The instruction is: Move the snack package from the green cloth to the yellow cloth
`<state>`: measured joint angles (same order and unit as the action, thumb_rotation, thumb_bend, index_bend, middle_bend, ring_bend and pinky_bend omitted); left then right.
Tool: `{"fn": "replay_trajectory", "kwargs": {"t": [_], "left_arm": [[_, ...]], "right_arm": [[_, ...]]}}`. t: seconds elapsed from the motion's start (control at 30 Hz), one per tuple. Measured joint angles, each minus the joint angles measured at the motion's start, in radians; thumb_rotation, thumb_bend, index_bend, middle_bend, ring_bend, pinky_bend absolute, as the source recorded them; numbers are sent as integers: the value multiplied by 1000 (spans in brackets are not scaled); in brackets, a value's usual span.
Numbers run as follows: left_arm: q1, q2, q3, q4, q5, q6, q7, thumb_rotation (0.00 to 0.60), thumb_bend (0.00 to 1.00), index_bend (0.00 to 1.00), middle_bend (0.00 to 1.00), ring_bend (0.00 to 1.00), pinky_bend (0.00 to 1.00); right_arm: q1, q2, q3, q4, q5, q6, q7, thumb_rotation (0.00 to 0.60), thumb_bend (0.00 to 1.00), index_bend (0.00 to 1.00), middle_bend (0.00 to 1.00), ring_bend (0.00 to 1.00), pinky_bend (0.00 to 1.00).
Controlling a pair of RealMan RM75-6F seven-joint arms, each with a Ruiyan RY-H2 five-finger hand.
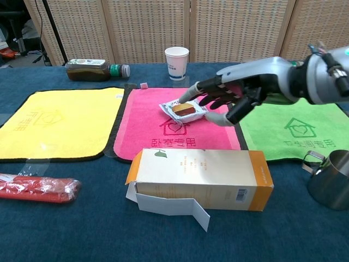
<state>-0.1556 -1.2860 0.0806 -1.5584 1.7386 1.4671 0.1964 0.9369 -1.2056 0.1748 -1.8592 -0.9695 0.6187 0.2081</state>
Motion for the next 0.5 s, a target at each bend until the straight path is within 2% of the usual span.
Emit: {"fn": "replay_trajectory", "kwargs": {"t": [0.17, 0.27, 0.43, 0.5], "left_arm": [[3, 2, -1, -3, -5, 2, 0, 600, 127, 0, 0, 0, 0], [4, 1, -1, -6, -5, 3, 4, 600, 127, 0, 0, 0, 0], [3, -4, 0, -3, -6, -5, 13, 600, 127, 0, 0, 0, 0], [2, -8, 1, -2, -6, -9, 19, 600, 126, 0, 0, 0, 0]], "right_arm": [[-124, 49, -62, -43, -183, 136, -6, 600, 646, 117, 0, 0, 0], [-223, 65, -118, -33, -341, 271, 11, 600, 646, 117, 0, 0, 0], [-410, 68, -228, 85, -611, 554, 59, 600, 646, 117, 0, 0, 0], [-477, 63, -262, 152, -665, 645, 71, 600, 647, 117, 0, 0, 0]]}}
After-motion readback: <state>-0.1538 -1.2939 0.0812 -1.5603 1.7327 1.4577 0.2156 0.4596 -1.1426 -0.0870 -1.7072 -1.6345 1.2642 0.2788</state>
